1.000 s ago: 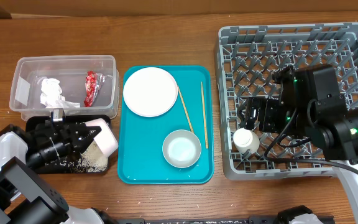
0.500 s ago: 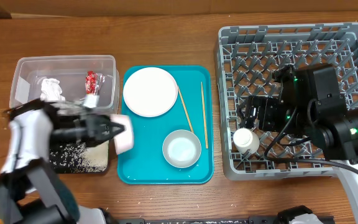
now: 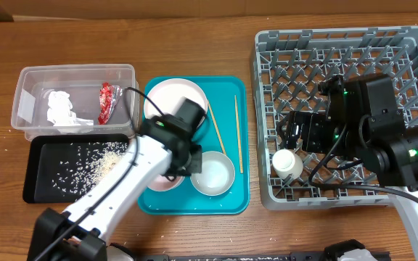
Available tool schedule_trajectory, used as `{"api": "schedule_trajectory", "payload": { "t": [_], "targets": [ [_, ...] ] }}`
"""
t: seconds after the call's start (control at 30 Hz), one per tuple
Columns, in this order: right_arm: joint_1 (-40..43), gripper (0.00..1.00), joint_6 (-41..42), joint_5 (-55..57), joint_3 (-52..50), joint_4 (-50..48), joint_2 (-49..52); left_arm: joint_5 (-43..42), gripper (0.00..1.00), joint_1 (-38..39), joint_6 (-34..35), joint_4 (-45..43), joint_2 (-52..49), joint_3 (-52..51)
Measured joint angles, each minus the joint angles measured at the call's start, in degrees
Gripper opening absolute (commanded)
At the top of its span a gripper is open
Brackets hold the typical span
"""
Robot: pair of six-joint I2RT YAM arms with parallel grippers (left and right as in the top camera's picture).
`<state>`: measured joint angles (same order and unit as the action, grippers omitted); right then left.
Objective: Sort waste into correct bins and load items into the dishwasher
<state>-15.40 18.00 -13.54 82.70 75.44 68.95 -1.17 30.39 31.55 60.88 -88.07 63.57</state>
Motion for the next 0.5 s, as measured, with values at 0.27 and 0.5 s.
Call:
{"api": "schedule_trajectory", "payload": {
  "t": [0.27,0.5],
  "targets": [
    [0.00,1.00,-0.02,0.00,0.00,-0.04,0.00,15.43,0.66,6.64,11.74,-2.71,-4.24,-1.64],
    [-0.02,1.00,-0.02,0.02,0.00,0.04,0.00,16.24,0.80,5.66,11.78,11.15,-4.31,9.27]
  ]
}}
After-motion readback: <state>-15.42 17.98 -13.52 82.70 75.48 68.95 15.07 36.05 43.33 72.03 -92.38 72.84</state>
